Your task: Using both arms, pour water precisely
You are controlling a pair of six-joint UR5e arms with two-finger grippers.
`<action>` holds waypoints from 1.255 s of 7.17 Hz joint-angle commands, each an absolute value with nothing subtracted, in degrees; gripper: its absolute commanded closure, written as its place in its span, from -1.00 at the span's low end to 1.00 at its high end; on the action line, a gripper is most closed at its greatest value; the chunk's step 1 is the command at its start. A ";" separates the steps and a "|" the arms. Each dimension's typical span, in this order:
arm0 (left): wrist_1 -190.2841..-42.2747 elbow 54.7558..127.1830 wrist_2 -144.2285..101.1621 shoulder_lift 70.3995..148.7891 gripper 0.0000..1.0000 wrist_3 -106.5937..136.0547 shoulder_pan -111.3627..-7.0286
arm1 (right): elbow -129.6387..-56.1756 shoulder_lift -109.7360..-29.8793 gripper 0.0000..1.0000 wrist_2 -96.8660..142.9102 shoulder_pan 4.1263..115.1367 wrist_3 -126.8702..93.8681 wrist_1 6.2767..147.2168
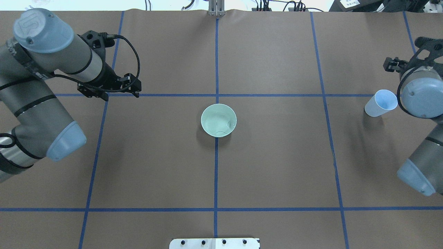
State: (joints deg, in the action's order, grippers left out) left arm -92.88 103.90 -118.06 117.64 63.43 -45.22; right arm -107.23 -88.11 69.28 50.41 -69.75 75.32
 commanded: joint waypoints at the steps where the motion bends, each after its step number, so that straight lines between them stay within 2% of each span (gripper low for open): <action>1: -92.81 99.77 -115.59 123.90 -1.00 67.12 -40.53 | -107.14 -86.14 -1.00 89.73 62.43 -53.52 75.32; 3: -92.90 96.09 -110.08 128.38 -1.00 72.15 -35.79 | -104.34 -85.87 -1.00 105.76 72.73 -38.30 75.41; 4: -92.90 91.80 -109.60 132.50 -1.00 72.25 -34.90 | -101.72 -85.78 -1.00 113.13 77.82 -29.71 75.50; 7: -97.18 84.31 -109.60 135.62 -0.99 72.16 -33.14 | -87.59 -83.23 -1.00 129.34 91.02 -0.90 76.11; 8: -99.03 82.90 -109.60 135.70 -0.87 72.25 -32.79 | -85.28 -83.23 -1.00 130.24 91.92 3.47 76.29; 9: -100.01 82.36 -109.60 135.70 -0.57 72.25 -32.78 | -84.21 -83.41 -1.00 130.95 91.93 3.78 76.29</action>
State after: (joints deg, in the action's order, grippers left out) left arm -98.30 83.61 -109.61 135.60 72.21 -33.02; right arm -86.62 -83.35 129.38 90.97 0.32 76.18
